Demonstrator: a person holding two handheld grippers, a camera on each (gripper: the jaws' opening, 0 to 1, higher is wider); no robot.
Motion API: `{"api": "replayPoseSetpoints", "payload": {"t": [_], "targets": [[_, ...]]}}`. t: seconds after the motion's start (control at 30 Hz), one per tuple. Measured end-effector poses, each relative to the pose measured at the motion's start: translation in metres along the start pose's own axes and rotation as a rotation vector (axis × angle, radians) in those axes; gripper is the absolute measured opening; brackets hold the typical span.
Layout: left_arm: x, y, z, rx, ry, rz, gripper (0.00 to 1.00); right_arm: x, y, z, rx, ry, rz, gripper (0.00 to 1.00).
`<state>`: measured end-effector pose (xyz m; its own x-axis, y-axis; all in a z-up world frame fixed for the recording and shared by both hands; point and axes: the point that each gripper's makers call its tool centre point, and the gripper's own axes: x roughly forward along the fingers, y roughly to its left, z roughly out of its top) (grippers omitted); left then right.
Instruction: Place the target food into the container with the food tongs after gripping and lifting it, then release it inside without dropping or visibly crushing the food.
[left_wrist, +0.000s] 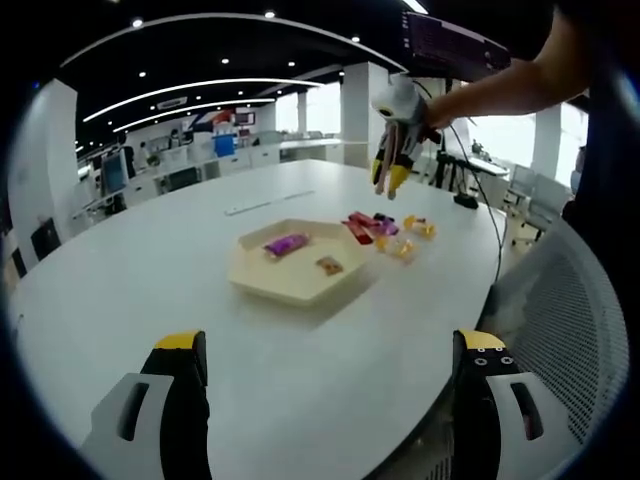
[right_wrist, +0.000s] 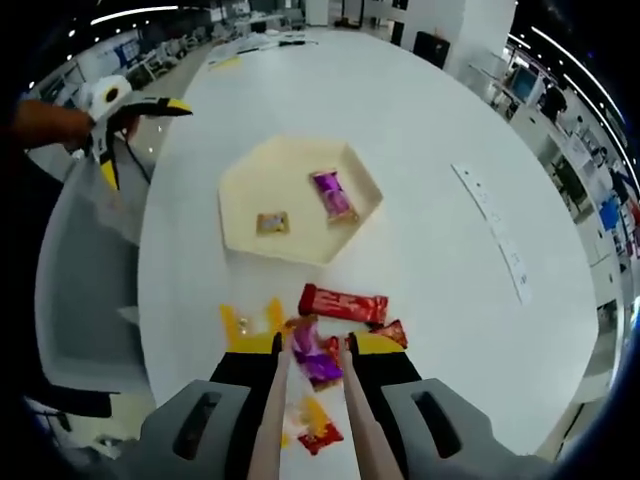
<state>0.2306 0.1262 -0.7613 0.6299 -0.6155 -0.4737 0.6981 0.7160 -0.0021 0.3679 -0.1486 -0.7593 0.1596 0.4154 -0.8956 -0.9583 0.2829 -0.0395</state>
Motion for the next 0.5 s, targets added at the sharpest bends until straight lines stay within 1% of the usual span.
{"api": "replayPoseSetpoints", "payload": {"t": [0.2,0.3,0.5], "targets": [[0.000,0.001,-0.001,-0.004,0.002,0.001,1.00,0.010,0.003,-0.007,-0.018,0.003,0.009,0.26],[0.000,0.001,-0.001,-0.006,0.004,0.002,1.00,0.015,0.002,-0.011,-0.046,-0.001,0.003,0.26],[0.000,0.001,-0.002,-0.008,0.006,0.002,1.00,0.025,0.002,-0.016,-0.049,0.004,0.007,0.25]]}}
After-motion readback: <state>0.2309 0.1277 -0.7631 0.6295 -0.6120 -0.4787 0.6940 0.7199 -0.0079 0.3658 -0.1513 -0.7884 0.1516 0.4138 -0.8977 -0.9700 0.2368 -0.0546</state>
